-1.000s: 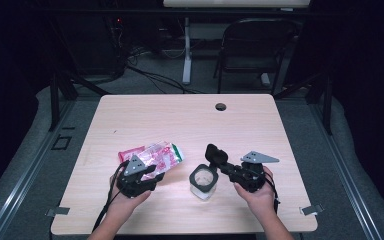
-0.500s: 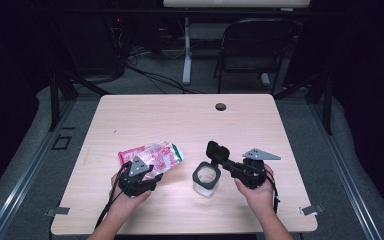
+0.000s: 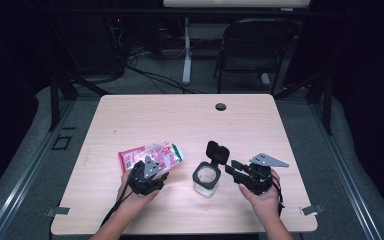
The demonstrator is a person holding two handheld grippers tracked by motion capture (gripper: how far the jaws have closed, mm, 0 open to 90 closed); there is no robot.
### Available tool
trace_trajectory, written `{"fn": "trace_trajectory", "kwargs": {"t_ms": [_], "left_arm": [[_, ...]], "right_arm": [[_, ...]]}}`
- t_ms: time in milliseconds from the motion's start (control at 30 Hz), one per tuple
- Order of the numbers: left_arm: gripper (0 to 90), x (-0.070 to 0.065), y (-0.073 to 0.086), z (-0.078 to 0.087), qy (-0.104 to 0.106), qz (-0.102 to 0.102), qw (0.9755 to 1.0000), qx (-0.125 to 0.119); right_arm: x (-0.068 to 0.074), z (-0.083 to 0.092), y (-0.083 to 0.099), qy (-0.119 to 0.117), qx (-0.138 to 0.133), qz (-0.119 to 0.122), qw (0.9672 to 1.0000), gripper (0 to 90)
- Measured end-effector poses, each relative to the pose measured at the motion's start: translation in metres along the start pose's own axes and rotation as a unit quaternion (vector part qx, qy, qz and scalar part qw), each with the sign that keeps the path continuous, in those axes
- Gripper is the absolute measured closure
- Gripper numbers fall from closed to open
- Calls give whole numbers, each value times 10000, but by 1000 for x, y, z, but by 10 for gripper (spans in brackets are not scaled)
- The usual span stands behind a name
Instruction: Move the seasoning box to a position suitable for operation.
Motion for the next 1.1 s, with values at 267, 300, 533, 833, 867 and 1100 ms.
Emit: {"fn": "trace_trajectory", "kwargs": {"t_ms": [267,300,533,833,867,1100], "left_arm": [[485,-3,-9,-16,-92,-121,9998,99],[485,-3,-11,-17,-118,-124,9998,81],[492,-2,-15,-27,-306,-170,9993,144],[623,2,-15,-29,-229,-89,9995,193],[623,2,-15,-29,-210,-49,9996,169],[724,5,-15,-26,-11,165,9998,81]], "right_arm": [[-2,11,8,111,-38,-7,9999,629],[-2,13,9,130,-16,-11,9999,629],[-6,21,15,233,-43,-71,9997,626],[-8,28,19,291,-88,-143,9994,619],[-8,28,19,289,-76,-130,9995,619],[-7,25,19,260,-52,-90,9996,619]]}}
Point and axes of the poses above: each handheld gripper's, and its own axes: z roughly backward along the jaws, y roughly out of its underside, x roughly to its left, the point moved 9 cm from there along -z, roughly forward along the jaws, and after that the axes turned 7 degrees about x, right-handed, at the moved point
